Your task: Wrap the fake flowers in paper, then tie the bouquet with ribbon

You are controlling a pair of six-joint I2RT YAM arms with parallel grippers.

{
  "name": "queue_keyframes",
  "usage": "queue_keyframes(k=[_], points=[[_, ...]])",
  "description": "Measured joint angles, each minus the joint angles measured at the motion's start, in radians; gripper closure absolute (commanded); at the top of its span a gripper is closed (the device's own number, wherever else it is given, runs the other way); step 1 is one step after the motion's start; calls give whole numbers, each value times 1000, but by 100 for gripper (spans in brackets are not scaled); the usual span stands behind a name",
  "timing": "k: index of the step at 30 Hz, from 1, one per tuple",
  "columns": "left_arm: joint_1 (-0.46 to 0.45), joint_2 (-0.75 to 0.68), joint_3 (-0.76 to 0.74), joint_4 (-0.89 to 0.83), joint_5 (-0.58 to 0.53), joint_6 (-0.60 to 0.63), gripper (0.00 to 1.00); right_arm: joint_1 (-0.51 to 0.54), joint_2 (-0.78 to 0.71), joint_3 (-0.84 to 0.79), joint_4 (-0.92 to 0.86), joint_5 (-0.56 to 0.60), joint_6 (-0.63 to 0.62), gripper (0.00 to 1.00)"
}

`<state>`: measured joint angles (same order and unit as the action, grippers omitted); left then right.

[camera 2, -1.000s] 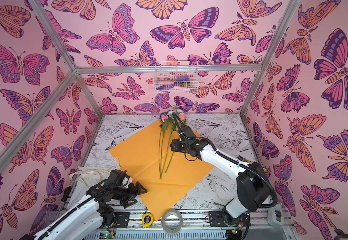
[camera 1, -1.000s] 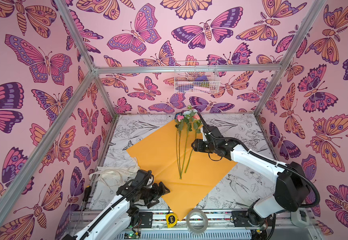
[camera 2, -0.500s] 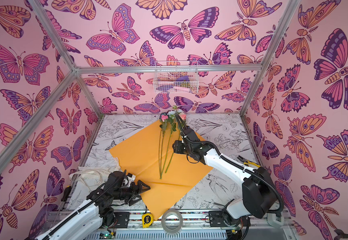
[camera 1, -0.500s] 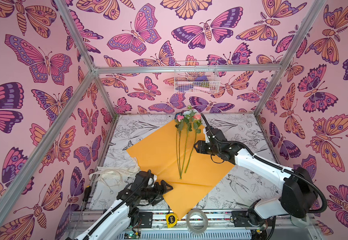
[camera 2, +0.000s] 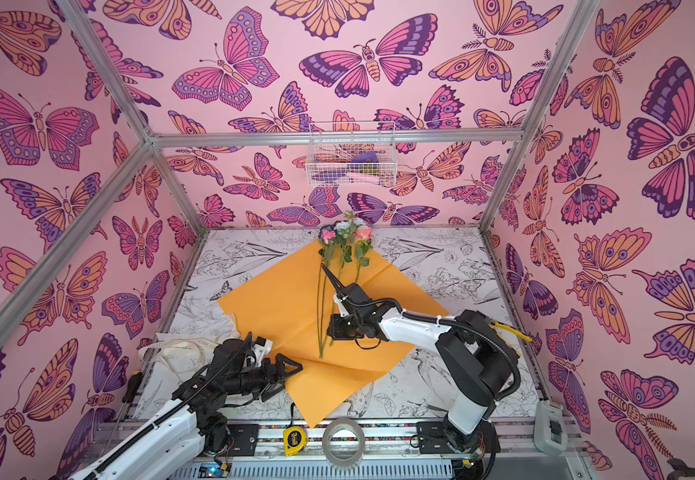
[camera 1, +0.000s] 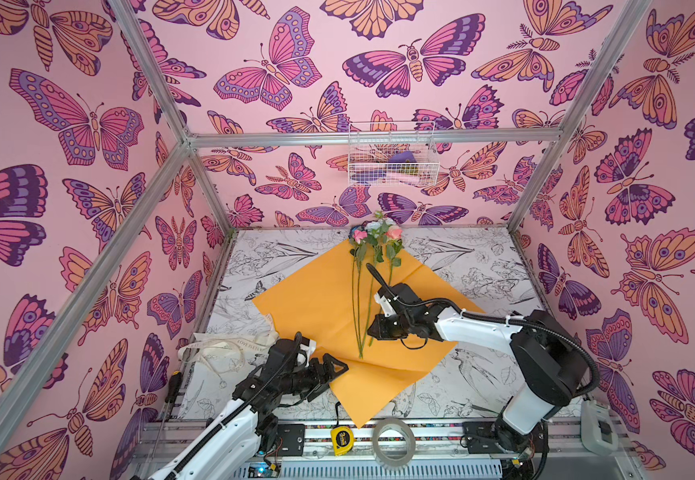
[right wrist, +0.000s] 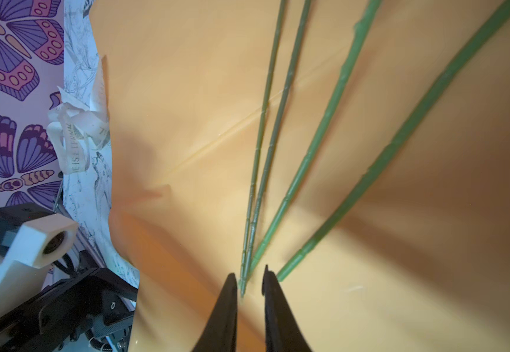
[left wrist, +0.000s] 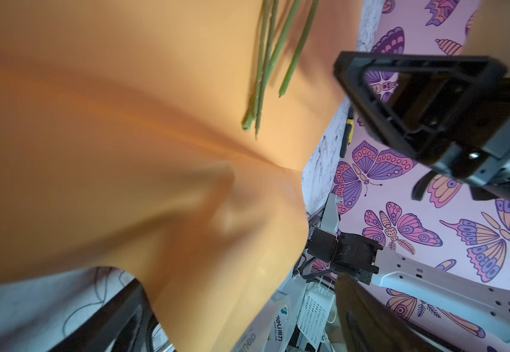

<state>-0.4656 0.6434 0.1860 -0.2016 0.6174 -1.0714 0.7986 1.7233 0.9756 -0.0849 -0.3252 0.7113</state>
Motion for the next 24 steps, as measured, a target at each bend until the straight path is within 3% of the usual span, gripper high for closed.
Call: queue_keyframes(k=[7, 24], points=[[-6, 11, 45, 45, 8, 42, 6, 7, 80, 0, 30, -54, 38, 89], [-6, 160, 111, 183, -16, 127, 4, 6, 87, 47, -5, -42, 41, 89]])
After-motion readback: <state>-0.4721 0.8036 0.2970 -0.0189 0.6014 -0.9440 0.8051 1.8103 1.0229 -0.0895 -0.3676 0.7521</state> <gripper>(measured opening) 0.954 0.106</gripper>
